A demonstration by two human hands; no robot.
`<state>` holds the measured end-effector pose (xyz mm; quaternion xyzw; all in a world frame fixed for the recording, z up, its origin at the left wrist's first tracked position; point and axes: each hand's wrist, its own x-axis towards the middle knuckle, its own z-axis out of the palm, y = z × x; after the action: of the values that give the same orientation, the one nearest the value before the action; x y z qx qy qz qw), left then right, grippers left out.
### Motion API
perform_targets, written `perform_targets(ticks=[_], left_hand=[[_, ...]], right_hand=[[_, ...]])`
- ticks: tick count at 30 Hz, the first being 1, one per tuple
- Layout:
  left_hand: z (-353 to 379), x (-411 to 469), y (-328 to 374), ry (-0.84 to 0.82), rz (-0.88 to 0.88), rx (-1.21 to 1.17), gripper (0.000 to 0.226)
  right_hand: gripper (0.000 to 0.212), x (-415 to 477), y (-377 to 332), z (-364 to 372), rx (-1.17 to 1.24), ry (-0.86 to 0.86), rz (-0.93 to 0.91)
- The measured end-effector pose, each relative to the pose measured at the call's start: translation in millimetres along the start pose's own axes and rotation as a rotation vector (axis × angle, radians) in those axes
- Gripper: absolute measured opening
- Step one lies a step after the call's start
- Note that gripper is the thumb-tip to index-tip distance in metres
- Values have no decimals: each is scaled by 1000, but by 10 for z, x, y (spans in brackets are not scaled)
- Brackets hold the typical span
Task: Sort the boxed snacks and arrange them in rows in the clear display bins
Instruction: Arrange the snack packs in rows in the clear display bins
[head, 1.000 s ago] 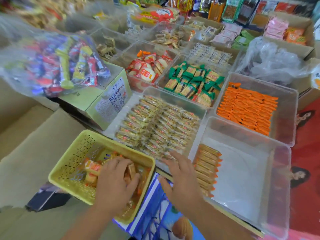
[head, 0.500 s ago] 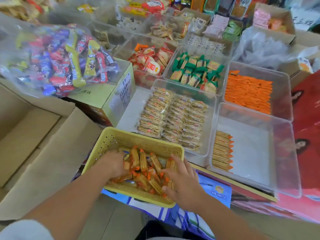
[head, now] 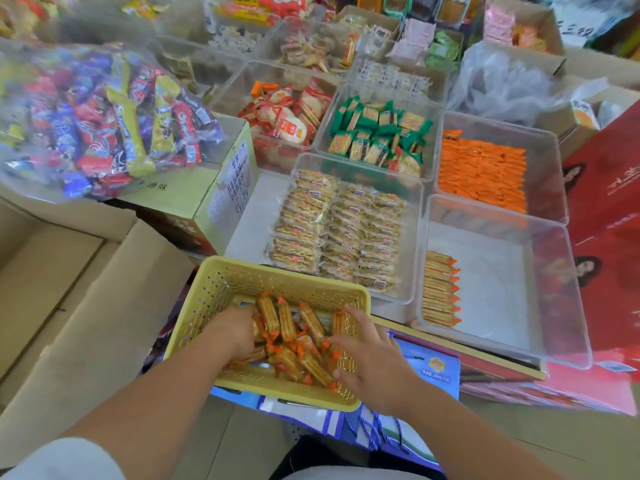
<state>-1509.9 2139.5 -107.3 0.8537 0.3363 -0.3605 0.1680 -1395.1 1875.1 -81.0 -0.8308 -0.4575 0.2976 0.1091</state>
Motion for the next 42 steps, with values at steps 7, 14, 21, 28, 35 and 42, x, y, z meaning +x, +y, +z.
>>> perform_targets(ticks=[7,14,21,28,35,42], left_hand=[[12,58,-30,65,-168,-919,49],[0,212,160,90,-255,-1182,28],[103,316,262,150,-306,-1070,101],[93,290,304,149,-313,-872,93],[39,134,169,224,-235,-934,76],[-78,-539,103,325,-116,-1244,41]], right_hand=[[53,18,15,21,27,4,-16],[55,26,11,-3,34,-13,-21],[56,29,1,-7,23,-19,-19],[56,25,7,-3,40,-19,-13],[57,12,1,-37,65,-39,-13],[63,5,-126,-197,3,-98,34]])
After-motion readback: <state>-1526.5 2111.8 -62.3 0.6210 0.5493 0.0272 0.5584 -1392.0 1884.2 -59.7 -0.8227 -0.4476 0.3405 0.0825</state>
